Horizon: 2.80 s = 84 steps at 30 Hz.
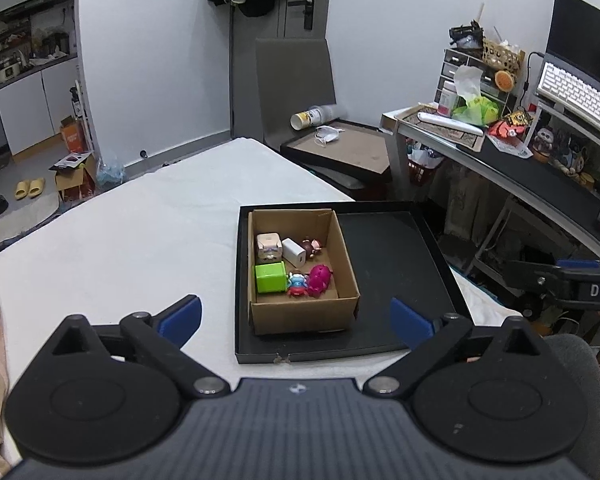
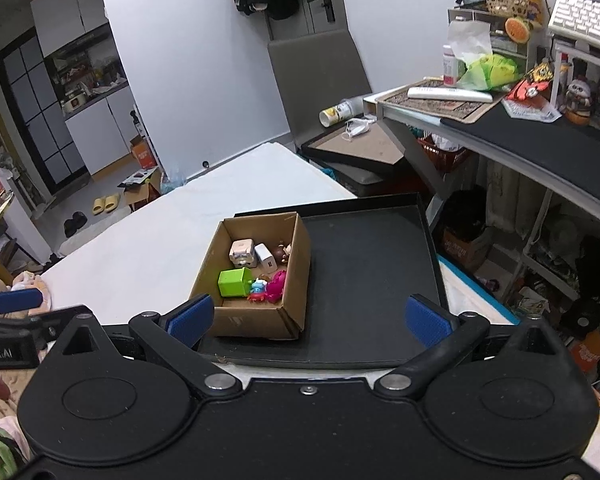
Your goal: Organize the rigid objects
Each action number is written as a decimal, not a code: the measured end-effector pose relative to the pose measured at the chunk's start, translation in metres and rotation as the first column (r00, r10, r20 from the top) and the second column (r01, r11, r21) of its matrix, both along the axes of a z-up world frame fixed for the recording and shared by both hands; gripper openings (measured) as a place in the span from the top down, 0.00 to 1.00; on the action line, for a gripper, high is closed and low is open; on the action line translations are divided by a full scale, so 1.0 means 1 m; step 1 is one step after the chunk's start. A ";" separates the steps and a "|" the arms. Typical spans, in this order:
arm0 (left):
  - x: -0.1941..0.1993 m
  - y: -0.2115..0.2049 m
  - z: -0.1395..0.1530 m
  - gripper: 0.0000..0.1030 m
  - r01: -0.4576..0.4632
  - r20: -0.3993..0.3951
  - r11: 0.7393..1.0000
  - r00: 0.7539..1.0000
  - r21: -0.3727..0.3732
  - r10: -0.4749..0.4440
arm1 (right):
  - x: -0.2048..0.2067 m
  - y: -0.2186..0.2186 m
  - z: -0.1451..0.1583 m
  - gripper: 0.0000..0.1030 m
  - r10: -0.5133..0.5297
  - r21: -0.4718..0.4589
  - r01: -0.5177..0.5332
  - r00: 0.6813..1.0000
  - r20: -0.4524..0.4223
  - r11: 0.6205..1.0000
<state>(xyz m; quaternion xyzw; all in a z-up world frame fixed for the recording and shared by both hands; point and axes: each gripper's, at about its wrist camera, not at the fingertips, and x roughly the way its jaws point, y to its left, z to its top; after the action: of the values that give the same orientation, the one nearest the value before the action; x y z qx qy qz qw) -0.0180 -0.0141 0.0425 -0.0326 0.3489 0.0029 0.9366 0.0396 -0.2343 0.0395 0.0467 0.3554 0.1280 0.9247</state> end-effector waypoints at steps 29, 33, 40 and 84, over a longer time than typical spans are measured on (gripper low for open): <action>-0.042 0.018 0.011 0.03 -0.013 0.063 1.000 0.998 -0.023 0.014 | -0.044 -0.012 0.012 0.00 -0.028 0.013 0.027 0.998 0.058 1.000; -0.043 0.018 0.010 0.03 -0.014 0.062 1.000 0.998 -0.023 0.015 | -0.044 -0.012 0.010 0.00 -0.032 0.007 0.031 0.998 0.054 0.999; -0.044 0.021 0.009 0.03 -0.021 0.056 1.000 0.998 -0.023 0.022 | -0.047 -0.008 0.010 0.00 -0.033 -0.003 0.034 0.998 0.057 0.999; -0.043 0.024 0.003 0.03 -0.024 0.035 1.000 0.999 -0.016 0.024 | -0.046 -0.003 0.003 0.00 -0.035 -0.029 0.037 0.998 0.052 0.999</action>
<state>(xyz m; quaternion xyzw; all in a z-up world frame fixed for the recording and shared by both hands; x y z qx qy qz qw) -0.0606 0.0102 0.0458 -0.0444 0.3319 0.0109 0.9422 -0.0068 -0.2374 0.0427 0.0359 0.3327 0.1070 0.9363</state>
